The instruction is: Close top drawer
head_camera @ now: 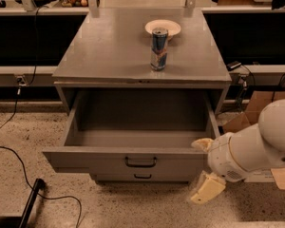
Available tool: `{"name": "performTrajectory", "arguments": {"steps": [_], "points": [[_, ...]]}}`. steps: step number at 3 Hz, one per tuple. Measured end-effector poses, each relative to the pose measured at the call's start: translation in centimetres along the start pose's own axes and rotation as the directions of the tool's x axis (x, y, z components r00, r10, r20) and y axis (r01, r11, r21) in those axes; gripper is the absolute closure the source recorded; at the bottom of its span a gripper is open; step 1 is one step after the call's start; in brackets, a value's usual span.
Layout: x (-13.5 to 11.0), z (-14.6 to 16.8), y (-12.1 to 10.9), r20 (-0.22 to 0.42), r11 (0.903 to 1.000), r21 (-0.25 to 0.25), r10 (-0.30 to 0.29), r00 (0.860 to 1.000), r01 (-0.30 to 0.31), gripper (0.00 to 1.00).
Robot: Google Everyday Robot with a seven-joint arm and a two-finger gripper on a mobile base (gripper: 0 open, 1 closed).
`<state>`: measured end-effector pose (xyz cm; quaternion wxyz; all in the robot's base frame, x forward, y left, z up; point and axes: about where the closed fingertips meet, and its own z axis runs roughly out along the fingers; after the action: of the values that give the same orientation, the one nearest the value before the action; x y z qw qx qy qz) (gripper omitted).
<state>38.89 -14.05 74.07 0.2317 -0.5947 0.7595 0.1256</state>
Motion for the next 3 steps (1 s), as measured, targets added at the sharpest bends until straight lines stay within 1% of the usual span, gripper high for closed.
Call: {"name": "performTrajectory", "arguments": {"steps": [1,2,3], "points": [[1.0,3.4,0.1,0.06,0.9997,-0.006,-0.024,0.998,0.025,0.41],[1.6,5.8,0.2,0.089,0.9993,0.0,-0.038,0.995,0.038,0.63],[1.6,5.9,0.2,0.09,0.9991,0.003,-0.042,0.995,0.042,0.88]]}}
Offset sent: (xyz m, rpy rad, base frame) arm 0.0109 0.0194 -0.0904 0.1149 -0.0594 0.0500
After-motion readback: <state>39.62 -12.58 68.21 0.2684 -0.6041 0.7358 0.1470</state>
